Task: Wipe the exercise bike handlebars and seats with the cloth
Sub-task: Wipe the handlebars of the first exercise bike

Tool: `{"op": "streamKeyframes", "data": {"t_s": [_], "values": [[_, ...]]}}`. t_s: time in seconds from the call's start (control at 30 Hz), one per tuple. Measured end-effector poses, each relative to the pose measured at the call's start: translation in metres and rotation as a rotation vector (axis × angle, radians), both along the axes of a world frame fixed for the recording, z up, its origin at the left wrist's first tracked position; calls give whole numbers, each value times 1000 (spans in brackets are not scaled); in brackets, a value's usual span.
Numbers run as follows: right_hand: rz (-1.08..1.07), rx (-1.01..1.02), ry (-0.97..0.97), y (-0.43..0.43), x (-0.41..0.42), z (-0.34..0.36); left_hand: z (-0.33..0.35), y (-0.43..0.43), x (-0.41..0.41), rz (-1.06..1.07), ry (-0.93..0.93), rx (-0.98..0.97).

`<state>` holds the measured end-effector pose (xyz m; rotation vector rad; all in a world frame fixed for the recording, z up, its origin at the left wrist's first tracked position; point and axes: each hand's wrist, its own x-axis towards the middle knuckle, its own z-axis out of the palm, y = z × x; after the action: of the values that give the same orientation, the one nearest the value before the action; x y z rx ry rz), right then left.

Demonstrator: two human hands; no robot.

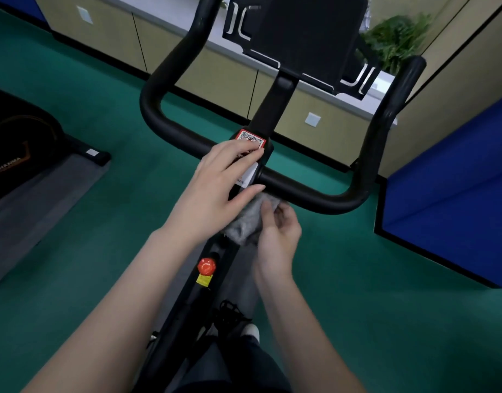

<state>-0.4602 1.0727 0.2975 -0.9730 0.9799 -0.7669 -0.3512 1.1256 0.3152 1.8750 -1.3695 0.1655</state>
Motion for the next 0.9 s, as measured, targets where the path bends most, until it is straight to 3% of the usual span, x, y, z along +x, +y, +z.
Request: {"op": "streamKeyframes", "data": {"t_s": [0.13, 0.5, 0.67, 0.9], "values": [[2, 92, -107, 4, 10, 6, 2, 4, 7, -42, 6, 13], [-107, 267, -176, -12, -17, 11, 2, 4, 0, -11, -44, 39], [-233, 212, -189, -24, -39, 10, 11, -3, -15, 40, -187, -11], [-185, 187, -137, -9, -21, 7, 12, -26, -18, -40, -241, 68]]}}
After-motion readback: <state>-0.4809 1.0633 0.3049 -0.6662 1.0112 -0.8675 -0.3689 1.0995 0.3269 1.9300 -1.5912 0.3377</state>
